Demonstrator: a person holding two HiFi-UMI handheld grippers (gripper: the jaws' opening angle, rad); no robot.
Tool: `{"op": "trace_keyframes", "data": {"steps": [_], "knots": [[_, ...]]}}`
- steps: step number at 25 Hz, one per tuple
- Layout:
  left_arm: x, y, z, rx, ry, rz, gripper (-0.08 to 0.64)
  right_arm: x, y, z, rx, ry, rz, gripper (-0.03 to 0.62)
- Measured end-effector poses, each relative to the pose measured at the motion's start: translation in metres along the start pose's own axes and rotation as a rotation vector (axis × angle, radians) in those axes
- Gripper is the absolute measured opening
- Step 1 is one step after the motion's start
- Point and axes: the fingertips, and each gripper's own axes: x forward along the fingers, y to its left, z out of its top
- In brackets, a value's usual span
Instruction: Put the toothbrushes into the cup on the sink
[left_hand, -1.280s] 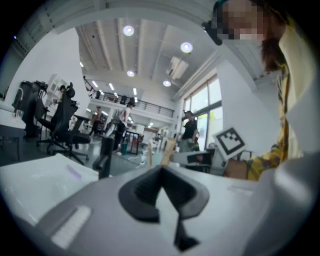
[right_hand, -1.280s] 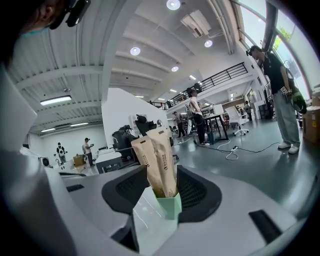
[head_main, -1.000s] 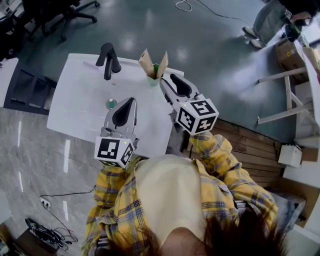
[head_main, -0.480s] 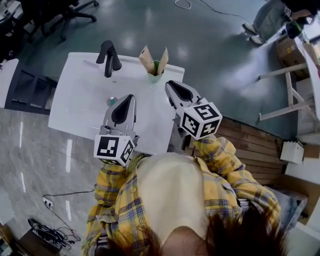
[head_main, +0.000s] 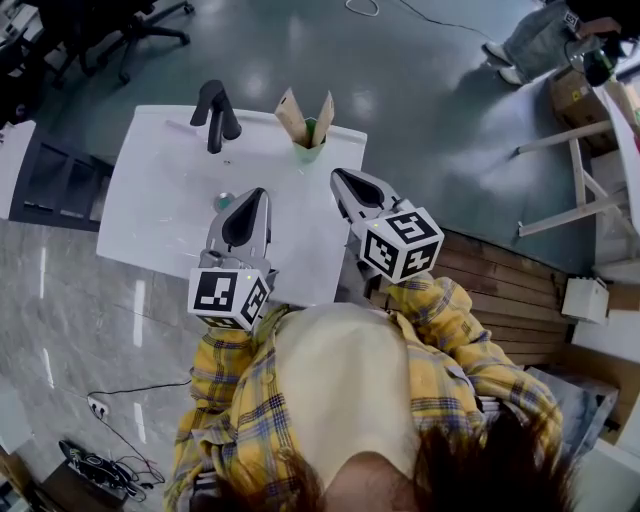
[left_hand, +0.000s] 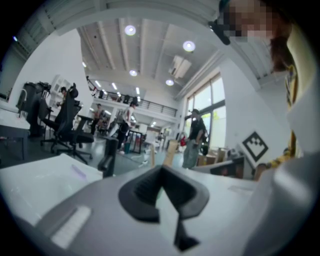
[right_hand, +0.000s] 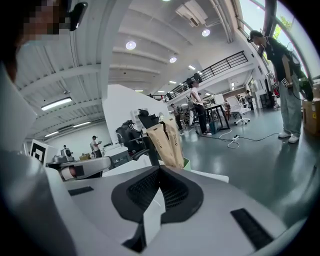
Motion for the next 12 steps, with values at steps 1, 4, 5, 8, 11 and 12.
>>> {"op": "trace_keyframes", "data": {"steps": [1,4,5,8,11,12], "knots": [[-0.0002,-0.0001,0.0,0.0,0.0,0.0,0.005,-0.0008,0.0013,0.0,0.004,0.0,0.003,0.014],[-0.001,-0.0004,-0.0015,-0.008,0.003,0.003,0.005,-0.0035,0.0061,0.0012,0.011,-0.005,0.011,0.014],[-0.0009,-0.0006,-0.0021,-0.011,0.004,0.004,0.005,-0.0042,0.0075,0.0015,0.013,-0.007,0.015,0.014],[-0.0004,-0.0021,-0.0037,-0.016,0.008,0.003,0.005,-0.006,0.0094,0.0002,0.019,-0.005,0.018,0.014],[0.0002,-0.0032,-0.0035,-0.018,0.005,-0.003,0.005,-0.007,0.0097,-0.0018,0.024,-0.001,0.017,0.014],[0.0004,-0.0035,-0.0032,-0.02,0.004,-0.004,0.005,-0.0071,0.0098,-0.0022,0.027,-0.001,0.018,0.014]]}}
